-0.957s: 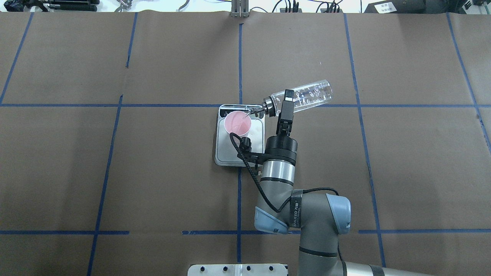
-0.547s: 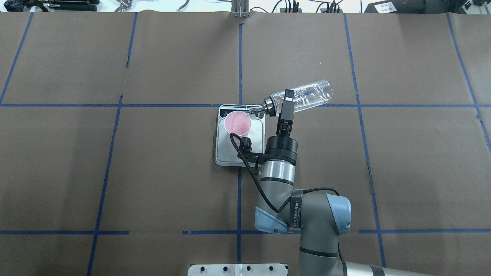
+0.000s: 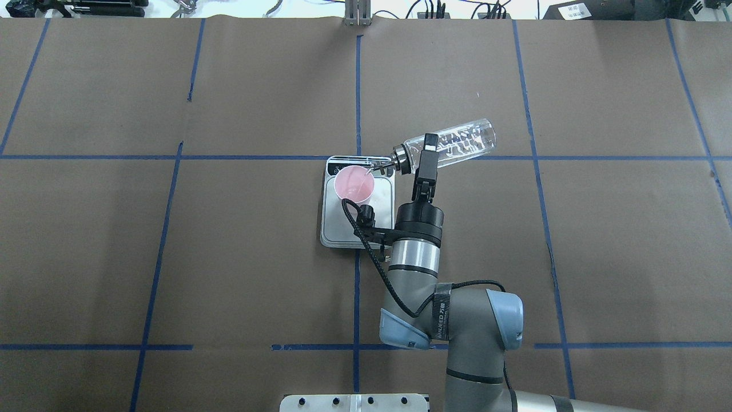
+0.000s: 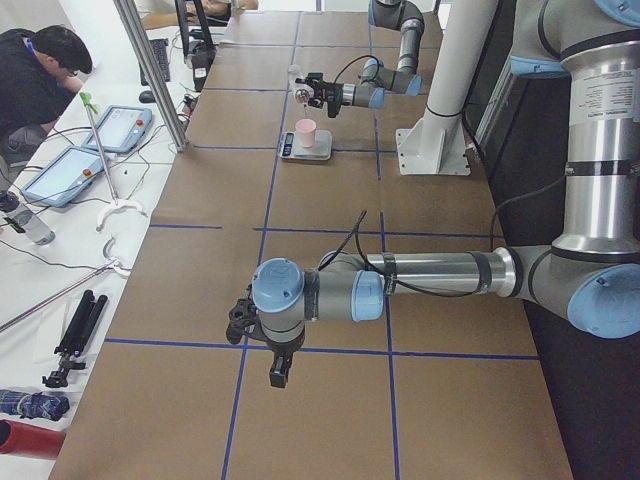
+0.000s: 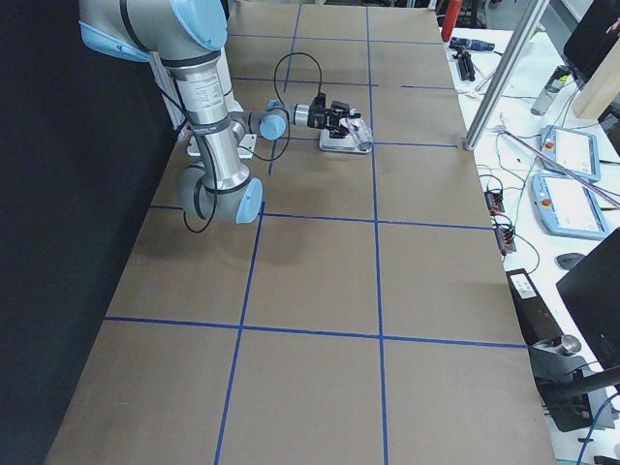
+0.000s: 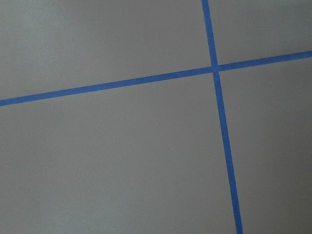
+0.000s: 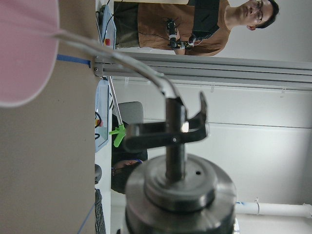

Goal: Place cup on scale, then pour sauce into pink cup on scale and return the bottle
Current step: 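Tilt the sauce bottle with the right gripper, spout over the pink cup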

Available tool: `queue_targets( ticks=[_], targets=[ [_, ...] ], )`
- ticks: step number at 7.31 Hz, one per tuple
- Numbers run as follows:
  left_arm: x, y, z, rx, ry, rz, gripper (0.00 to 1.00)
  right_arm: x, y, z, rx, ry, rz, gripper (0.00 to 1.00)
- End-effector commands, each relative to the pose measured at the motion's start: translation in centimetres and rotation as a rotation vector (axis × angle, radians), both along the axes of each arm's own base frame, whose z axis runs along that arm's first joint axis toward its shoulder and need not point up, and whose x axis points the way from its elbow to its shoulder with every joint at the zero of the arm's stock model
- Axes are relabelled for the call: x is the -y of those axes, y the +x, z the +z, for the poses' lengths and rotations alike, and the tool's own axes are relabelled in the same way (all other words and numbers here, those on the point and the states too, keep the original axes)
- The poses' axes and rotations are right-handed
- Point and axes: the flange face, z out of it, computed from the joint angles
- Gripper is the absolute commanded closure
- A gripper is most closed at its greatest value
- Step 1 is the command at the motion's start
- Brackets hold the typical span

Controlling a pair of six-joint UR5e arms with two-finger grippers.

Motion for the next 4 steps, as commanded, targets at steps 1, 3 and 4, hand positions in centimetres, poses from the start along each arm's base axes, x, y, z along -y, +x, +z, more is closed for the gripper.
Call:
queue_targets(
  ticks=[1,3,4],
  targets=[
    [0.03,-0.01,-0.07,0.001,0.002,0.000,0.00,0.00,0.00,-0.01,0.000,0.000,0.000,1.00],
    [0.06,0.13,-0.07,0.001,0.002,0.003,0.00,-0.02,0.07,-0.40,0.017,0.002,0.000,1.00],
    [0.06,0.14,-0.08,0.000,0.002,0.003,0.00,0.06,0.16,-0.47,0.028,0.003,0.001,1.00]
  ],
)
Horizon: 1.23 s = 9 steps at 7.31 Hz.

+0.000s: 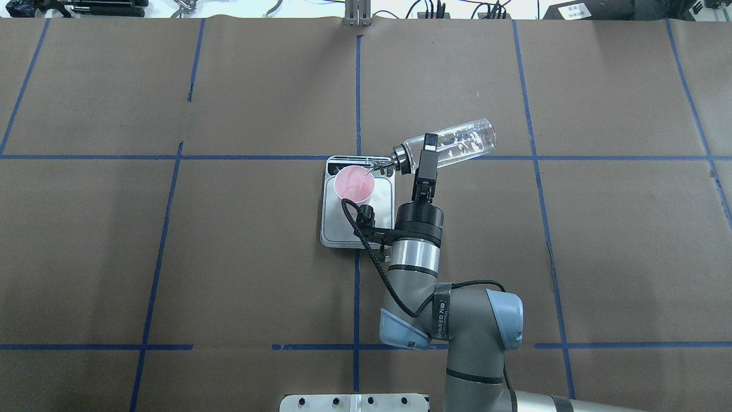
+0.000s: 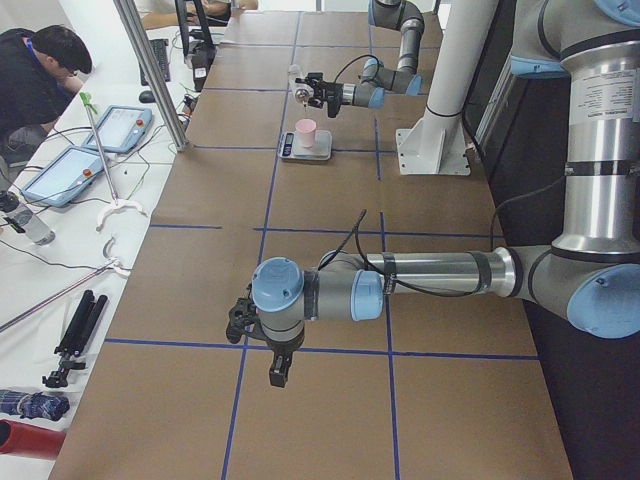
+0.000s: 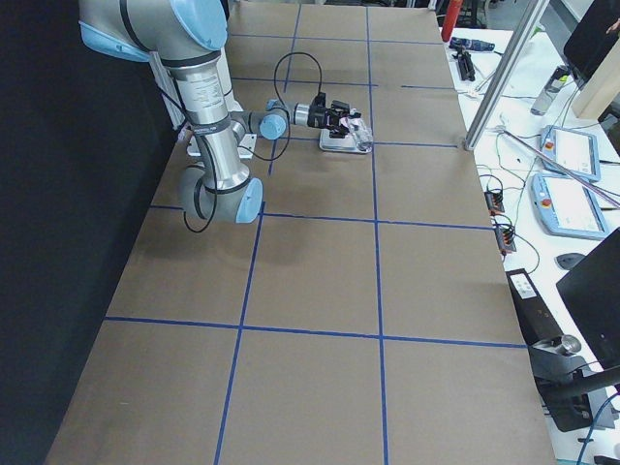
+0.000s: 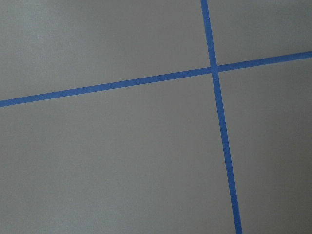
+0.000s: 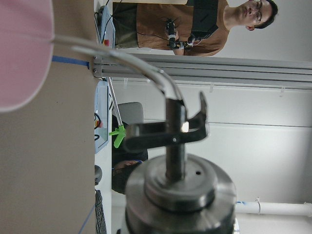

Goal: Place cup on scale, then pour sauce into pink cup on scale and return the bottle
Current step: 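Tilt the sauce bottle with the right gripper, spout over the pink cup, then rotate the sauce bottle upright with the right gripper above the scale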

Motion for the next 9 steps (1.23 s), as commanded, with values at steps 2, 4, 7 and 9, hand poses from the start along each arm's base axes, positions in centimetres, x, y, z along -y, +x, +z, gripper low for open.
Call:
queue_targets(
  ticks=[2,4,7,9],
  targets=[
    [0.0,0.0,-0.1,-0.001,0.003,0.002,0.00,-0.1,0.6,-1.9,0.161,0.020,-0.005,1.00],
    [0.0,0.0,-0.1,-0.001,0.002,0.001,0.00,-0.4,0.9,-2.5,0.322,0.003,-0.046,1.00],
    [0.0,0.0,-0.2,-0.001,0.003,0.001,0.00,-0.5,1.9,-3.7,0.588,-0.023,-0.128,1.00],
    [0.0,0.0,-0.2,0.000,0.006,0.002,0.00,-0.6,2.2,-3.5,0.831,-0.050,-0.163,1.00]
  ],
)
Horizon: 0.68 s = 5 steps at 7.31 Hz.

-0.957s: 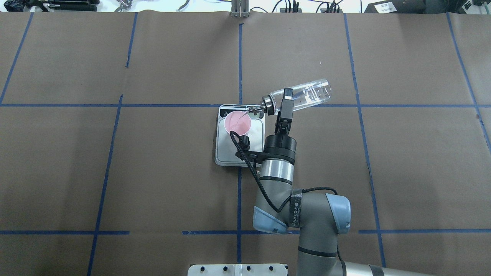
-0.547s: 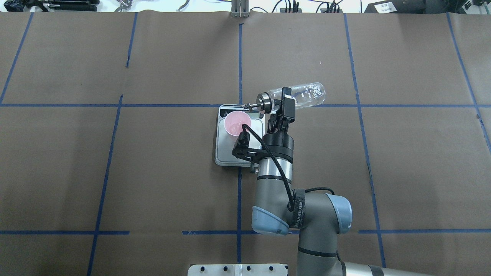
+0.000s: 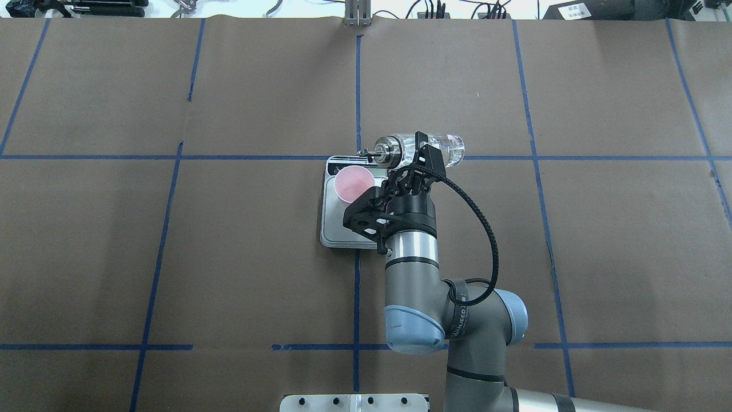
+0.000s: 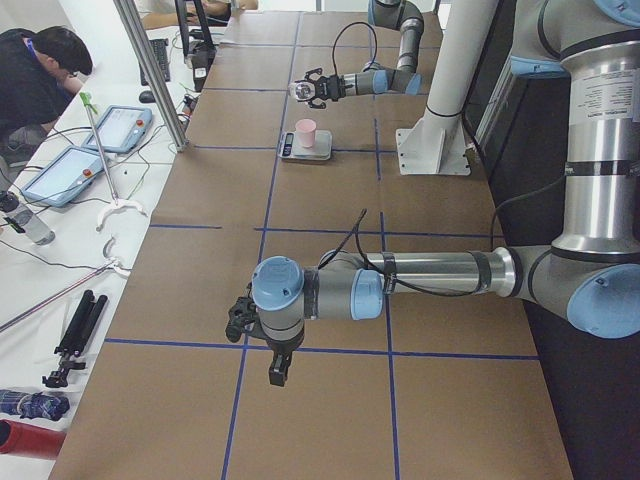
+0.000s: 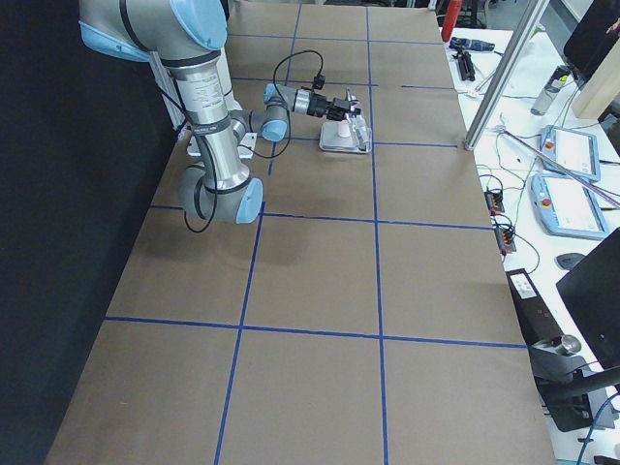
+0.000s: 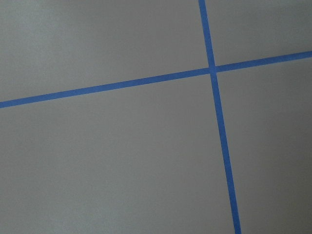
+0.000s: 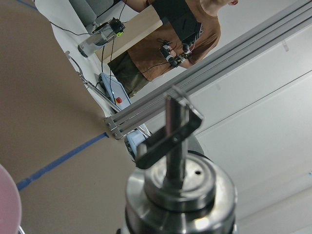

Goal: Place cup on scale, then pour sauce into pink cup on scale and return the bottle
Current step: 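Rotate the sauce bottle upright with the right gripper above the scale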

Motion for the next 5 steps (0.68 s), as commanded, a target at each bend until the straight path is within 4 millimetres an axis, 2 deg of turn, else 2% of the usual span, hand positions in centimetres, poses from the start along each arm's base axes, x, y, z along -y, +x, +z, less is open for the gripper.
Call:
queue_targets(
  ticks=[1,2,4,5],
  targets=[
    [0.0,0.0,0.0,0.000,0.001,0.000,0.00,-0.2,0.0,1.3,0.247,-0.057,-0.033,1.00],
    [0.0,0.0,0.0,0.000,0.002,0.000,0.00,0.2,0.0,1.4,0.258,-0.075,-0.053,1.00],
    [0.0,0.0,-0.1,-0.001,0.006,0.000,0.00,2.0,1.5,4.2,0.300,-0.125,-0.045,1.00],
    [0.0,0.0,-0.1,-0.001,0.006,0.000,0.00,2.6,1.9,3.9,0.320,-0.124,-0.034,1.00]
  ],
)
